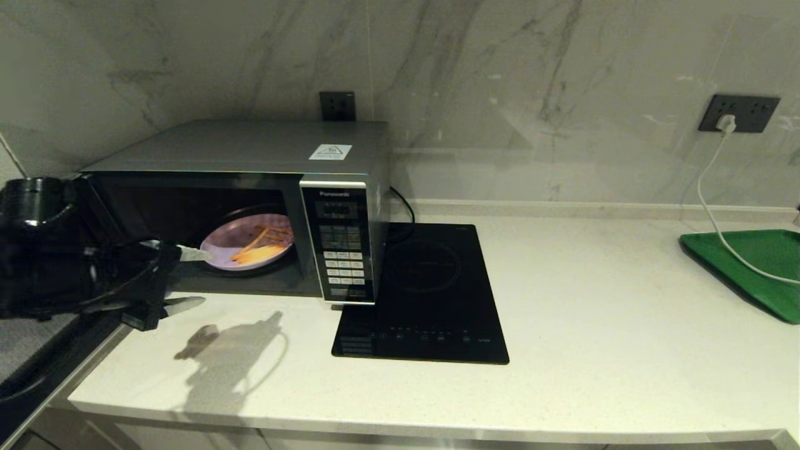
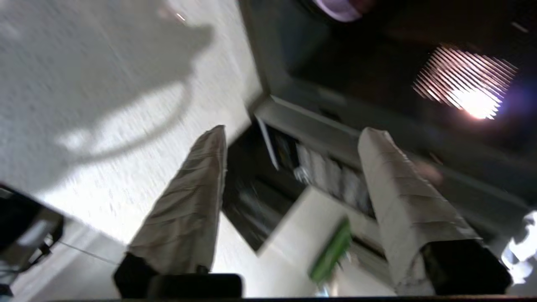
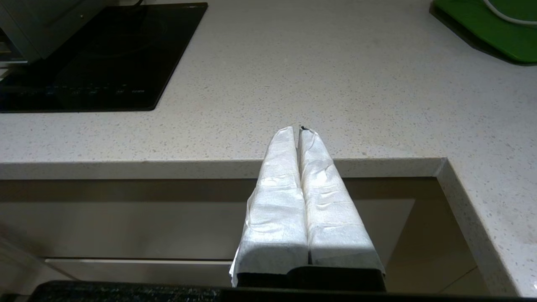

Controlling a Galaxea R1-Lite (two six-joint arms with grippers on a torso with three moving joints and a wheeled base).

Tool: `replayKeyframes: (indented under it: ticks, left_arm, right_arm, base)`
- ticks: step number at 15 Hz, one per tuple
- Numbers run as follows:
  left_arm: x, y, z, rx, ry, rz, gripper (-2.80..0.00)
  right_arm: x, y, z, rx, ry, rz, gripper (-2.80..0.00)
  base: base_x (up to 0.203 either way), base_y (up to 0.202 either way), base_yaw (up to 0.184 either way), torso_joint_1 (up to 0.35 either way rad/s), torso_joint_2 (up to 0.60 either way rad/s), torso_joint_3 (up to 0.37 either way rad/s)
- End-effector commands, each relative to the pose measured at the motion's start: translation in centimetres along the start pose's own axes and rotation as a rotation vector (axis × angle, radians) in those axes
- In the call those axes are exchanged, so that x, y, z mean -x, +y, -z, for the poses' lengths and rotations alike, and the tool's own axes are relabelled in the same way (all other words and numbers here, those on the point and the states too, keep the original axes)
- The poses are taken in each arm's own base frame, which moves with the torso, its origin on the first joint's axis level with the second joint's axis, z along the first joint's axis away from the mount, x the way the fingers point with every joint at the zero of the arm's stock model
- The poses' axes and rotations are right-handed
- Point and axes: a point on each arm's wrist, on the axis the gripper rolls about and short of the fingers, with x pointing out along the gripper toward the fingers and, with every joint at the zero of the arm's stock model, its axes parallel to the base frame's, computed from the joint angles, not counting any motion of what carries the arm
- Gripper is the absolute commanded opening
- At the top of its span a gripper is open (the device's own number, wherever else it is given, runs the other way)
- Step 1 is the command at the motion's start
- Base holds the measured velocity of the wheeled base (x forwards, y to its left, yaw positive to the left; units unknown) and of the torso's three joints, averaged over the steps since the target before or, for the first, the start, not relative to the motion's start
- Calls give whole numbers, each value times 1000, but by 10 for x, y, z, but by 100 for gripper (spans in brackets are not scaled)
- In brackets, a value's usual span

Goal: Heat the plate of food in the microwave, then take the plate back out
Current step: Take the plate out of the microwave

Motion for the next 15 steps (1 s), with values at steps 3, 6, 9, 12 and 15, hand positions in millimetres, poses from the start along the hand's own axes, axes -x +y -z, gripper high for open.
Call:
replayKeyframes:
  ticks: [3, 6, 9, 12, 15]
  left_arm:
    - [-58, 5, 5, 22, -116, -148, 0]
    - [-62, -1, -9, 38, -143, -136, 0]
    - [-65, -7, -18, 47, -156, -123, 0]
    - [-77, -6, -23, 56, -159, -136, 0]
    - [-88, -7, -29, 58, -162, -140, 0]
  right_arm:
    - [0, 0, 0, -1, 2, 0, -280]
    - [0, 0, 0, 0, 3, 0, -280]
    - [0, 0, 0, 0, 3, 0, -280]
    - [0, 0, 0, -1, 2, 0, -280]
    - [0, 0, 0, -1, 2, 0, -280]
  base:
    - [0, 0, 0, 0, 0, 0]
    - [0, 0, 0, 0, 0, 0]
    - [0, 0, 0, 0, 0, 0]
    - [0, 0, 0, 0, 0, 0]
    - [0, 0, 0, 0, 0, 0]
